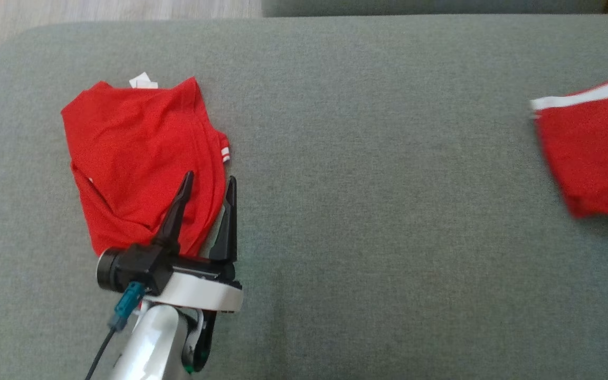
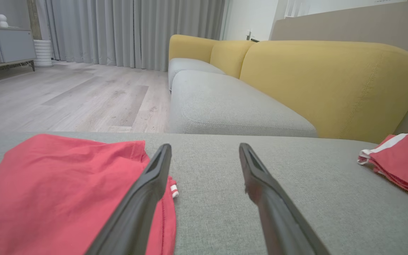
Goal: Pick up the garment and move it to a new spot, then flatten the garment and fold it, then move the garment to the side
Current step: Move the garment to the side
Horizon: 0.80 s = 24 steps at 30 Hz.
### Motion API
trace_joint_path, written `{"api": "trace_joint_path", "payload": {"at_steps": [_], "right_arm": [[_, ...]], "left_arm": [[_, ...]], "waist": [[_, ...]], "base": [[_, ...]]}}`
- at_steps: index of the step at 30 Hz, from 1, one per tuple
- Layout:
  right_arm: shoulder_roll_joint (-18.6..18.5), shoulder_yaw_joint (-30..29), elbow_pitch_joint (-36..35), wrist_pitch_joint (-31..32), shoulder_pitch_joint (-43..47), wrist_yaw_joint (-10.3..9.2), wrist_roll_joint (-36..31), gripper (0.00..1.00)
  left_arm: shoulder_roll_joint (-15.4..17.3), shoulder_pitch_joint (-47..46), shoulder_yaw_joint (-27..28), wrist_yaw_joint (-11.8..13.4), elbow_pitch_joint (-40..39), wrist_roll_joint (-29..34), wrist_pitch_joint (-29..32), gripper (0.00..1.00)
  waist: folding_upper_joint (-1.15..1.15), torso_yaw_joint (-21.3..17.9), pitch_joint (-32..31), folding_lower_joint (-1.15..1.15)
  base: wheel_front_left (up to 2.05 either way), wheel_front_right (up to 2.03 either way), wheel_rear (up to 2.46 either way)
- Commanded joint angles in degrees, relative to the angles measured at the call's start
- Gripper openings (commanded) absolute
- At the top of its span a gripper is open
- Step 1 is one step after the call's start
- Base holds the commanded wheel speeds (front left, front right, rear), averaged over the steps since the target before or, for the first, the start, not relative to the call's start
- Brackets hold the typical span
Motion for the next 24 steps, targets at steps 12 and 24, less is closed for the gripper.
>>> {"api": "trace_joint_path", "payload": {"at_steps": [12, 24], "right_arm": [[-5.7, -4.4, 2.0, -2.3, -1.8, -0.10, -2.0, 0.00], [-0.7, -8.4, 0.2, -4.2, -2.2, -0.10, -5.0, 1.00]], "left_arm": [[0.2, -2.4, 2.9, -0.7, -2.1, 1.5, -0.5, 1.00], [0.2, -0.7, 3.9, -0.5, -1.5, 2.1, -0.5, 1.00]], "waist": [[0.00, 1.2, 2.2, 0.00], [0.00, -0.5, -2.9, 0.00]], "base": [[0.00, 0.00, 0.00], [0.00, 0.00, 0.00]]}}
